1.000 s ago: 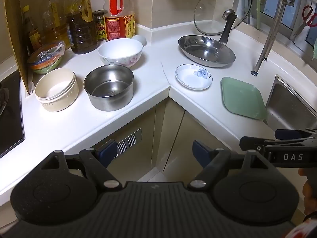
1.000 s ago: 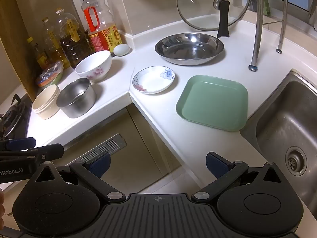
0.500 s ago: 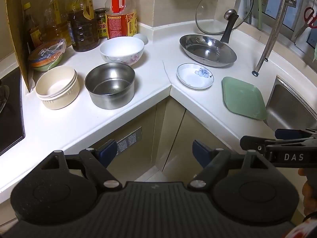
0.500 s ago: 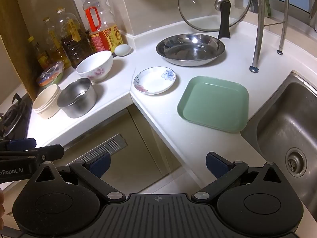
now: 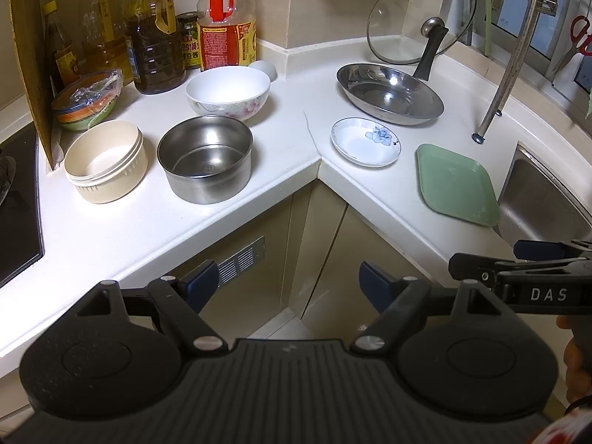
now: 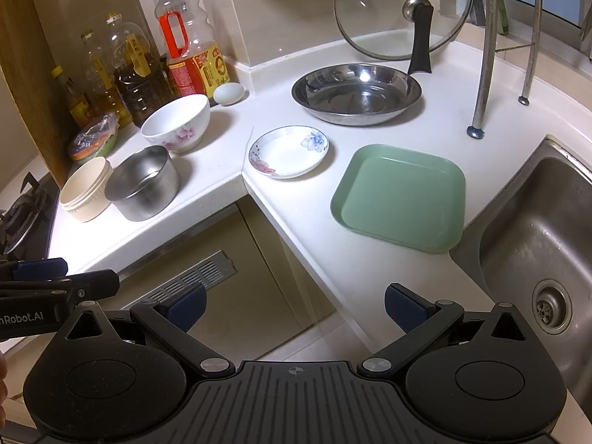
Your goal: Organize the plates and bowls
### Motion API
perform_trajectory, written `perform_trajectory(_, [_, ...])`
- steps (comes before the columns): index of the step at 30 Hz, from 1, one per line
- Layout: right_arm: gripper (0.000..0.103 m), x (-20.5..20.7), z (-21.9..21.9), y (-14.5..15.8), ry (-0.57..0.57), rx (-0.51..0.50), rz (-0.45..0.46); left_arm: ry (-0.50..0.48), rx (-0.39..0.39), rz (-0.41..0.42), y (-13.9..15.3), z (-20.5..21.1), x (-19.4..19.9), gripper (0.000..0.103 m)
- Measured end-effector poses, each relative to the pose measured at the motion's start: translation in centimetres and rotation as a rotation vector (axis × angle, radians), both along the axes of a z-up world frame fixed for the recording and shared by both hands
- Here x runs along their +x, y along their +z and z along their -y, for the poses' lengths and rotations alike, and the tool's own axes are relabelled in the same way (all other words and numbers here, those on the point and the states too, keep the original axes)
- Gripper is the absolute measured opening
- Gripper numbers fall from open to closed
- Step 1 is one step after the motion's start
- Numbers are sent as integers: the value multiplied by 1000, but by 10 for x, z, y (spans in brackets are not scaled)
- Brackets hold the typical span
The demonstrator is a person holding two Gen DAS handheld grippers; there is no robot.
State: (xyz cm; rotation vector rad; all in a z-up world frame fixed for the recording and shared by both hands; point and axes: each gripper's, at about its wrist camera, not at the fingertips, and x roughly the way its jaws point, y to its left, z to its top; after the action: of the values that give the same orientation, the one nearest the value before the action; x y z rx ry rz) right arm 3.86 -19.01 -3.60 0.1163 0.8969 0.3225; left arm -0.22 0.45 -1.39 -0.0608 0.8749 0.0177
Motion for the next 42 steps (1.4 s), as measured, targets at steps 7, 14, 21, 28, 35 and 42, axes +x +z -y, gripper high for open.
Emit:
perform_trajectory(7, [102,3,2,-1,0,-1,1,2,-1,-3,1,-1,3,82])
perform_trajectory(14, [102,6,3,-2,0,-3,0,0,-4,-6,1,-1,3,82])
perform_trajectory(21, [102,7,3,-2,0,-4,0,3,-6,-10,-1,0,9,82])
perform_trajectory(28, [102,7,2,-2,1,-4,1,5,-11,-12,0,0,9,82])
perform_trajectory(35, [102,7,3,-2,1,-5,1,5,-13,-15,0,0,10,82])
perform_trajectory(42, [102,7,3,-2,2,-6,2,5,-14,-15,1,-1,10,82])
